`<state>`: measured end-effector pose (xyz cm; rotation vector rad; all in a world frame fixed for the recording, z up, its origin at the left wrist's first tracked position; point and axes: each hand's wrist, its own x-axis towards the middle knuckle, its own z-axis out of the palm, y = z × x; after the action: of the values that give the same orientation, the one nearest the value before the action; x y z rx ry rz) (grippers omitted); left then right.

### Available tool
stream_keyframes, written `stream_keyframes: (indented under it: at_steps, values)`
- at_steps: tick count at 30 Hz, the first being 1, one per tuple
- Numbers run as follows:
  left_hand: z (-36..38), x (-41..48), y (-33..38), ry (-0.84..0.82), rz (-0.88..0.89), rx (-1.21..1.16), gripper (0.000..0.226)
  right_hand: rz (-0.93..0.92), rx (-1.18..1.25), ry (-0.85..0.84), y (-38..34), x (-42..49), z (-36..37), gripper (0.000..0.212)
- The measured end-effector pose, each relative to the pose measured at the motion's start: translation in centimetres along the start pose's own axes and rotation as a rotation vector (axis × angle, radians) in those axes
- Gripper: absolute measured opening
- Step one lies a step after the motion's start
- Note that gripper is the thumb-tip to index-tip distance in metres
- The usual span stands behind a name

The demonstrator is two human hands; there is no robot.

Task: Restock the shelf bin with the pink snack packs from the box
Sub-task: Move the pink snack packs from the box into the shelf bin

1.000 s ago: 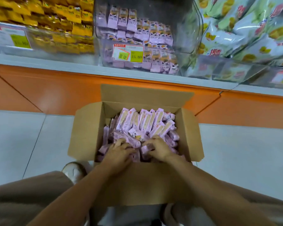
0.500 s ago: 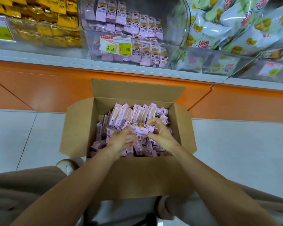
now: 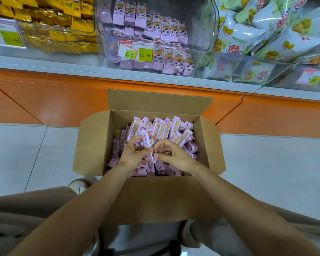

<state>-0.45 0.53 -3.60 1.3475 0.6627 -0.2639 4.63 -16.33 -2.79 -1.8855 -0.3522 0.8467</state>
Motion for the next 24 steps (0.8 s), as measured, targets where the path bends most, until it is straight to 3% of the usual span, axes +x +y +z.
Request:
stream_keyframes:
  at_steps: [2, 4, 7, 11, 15, 18, 21, 24]
  values:
    - [-0.5, 0.8, -0.5, 0.052, 0.033, 0.065, 0.049, 0.001, -0.012, 0.144, 0.5, 1.3, -0.1, 0.013]
    - [-1.1, 1.3, -0.7, 0.135, 0.052, 0.1, 0.051, 0.037, -0.062, 0.249, 1.0, 2.8, -0.2, 0.024]
    - [-2.1, 1.9, -1.2, 0.181, 0.072, 0.13, 0.067, 0.17, -0.224, 0.164, 2.1, 4.8, 0.3, 0.048]
    - [-2.8, 2.3, -1.7, 0.191, 0.05, 0.131, 0.053, 0.227, -0.472, 0.192, 4.1, 5.9, 1.2, 0.04]
    - [-2.7, 2.4, -1.5, 0.173, 0.058, 0.14, 0.051, 0.253, -0.147, 0.197, 4.2, 4.9, -0.2, 0.027]
    - [-1.9, 2.0, -0.8, 0.154, 0.077, 0.178, 0.04, 0.223, 0.046, 0.166, 2.3, 3.7, -1.9, 0.035]
    - [-1.2, 1.5, -0.4, 0.139, 0.09, 0.209, 0.036, 0.236, 0.003, 0.066, 0.7, 2.7, -3.1, 0.036]
    - [-0.9, 0.8, 0.2, 0.168, 0.106, 0.212, 0.048, 0.269, -0.089, -0.047, -0.4, 1.3, -3.5, 0.03]
